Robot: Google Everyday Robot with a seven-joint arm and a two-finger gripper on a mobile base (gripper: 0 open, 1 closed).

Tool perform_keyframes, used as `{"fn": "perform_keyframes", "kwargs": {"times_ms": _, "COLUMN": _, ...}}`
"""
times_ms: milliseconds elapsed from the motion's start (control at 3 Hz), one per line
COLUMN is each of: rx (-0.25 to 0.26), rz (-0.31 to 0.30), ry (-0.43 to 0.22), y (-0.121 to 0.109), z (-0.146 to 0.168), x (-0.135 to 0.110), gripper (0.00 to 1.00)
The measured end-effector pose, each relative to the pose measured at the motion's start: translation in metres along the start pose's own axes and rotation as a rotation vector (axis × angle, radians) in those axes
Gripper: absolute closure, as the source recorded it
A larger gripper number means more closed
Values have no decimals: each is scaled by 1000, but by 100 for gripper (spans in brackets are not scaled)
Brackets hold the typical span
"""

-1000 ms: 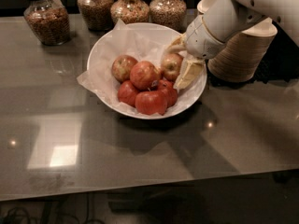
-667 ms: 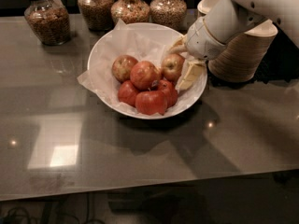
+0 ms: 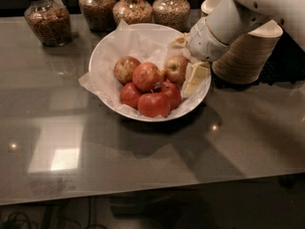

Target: Pick apple from white bowl

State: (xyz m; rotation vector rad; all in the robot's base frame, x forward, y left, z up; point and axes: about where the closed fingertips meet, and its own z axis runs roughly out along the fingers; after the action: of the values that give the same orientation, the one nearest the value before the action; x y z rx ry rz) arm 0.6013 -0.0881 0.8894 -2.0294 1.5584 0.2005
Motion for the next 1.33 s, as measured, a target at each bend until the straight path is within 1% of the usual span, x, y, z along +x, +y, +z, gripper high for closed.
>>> {"fn": "perform_keyframes", "kwargs": {"times_ms": 1000, "rx": 0, "rz": 0, "ry": 0, "y": 0, "z": 0, "x": 0, "gripper": 91}}
{"fn": "perform_keyframes", "kwargs": {"times_ms": 1333, "rx": 0, "rz": 0, "ry": 0, "y": 0, "z": 0, "x": 0, "gripper": 100}}
